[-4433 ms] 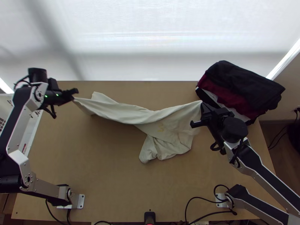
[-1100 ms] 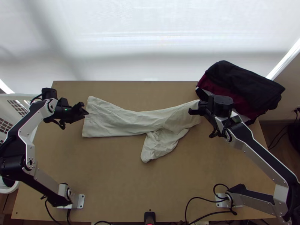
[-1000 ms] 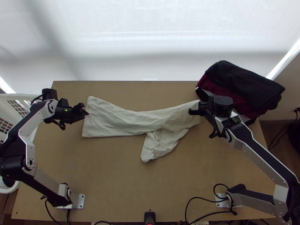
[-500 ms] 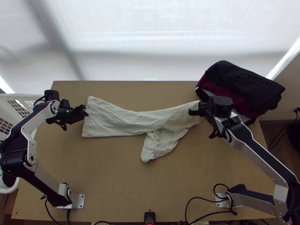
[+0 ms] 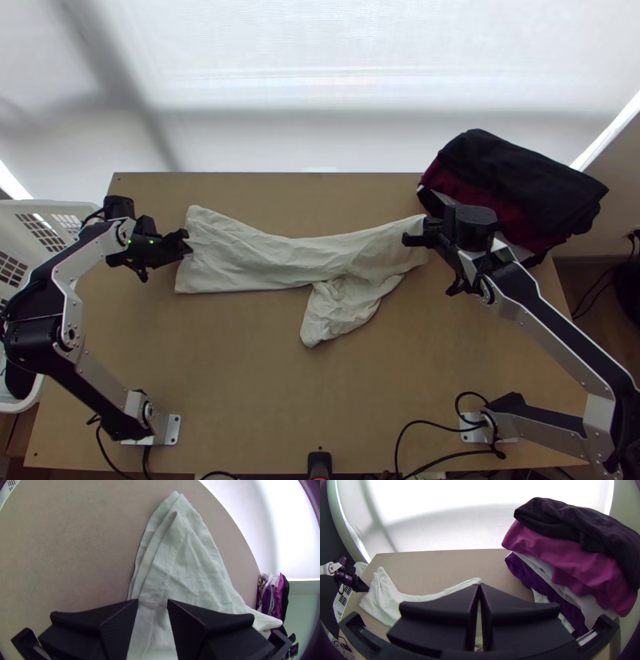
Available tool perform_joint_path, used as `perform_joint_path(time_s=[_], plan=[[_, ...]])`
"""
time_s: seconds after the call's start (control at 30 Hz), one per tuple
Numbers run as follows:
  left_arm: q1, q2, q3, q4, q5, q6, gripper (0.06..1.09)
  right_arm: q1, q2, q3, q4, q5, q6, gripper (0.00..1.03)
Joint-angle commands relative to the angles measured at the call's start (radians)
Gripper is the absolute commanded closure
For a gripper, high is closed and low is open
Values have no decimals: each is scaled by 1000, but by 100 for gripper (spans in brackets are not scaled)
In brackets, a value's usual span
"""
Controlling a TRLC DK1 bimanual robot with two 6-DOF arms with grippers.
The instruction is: Fold the t-shirt
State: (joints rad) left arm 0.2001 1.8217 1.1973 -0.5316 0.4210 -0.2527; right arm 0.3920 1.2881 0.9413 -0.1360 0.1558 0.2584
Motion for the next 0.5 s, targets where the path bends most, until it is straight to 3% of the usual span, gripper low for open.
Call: perform_joint_path(time_s=[0.0,0.37,0.47], plan=[[-10,18,-24,5,-7,15,60,-5,-32,-22,7,-9,22,100],[-11,14,-22,5,-10,15,60,-5,-38,-36,7,-9,27,100],[-16,5,-31,12,-13,9,73,-5,-41,-38,7,-9,27,100]])
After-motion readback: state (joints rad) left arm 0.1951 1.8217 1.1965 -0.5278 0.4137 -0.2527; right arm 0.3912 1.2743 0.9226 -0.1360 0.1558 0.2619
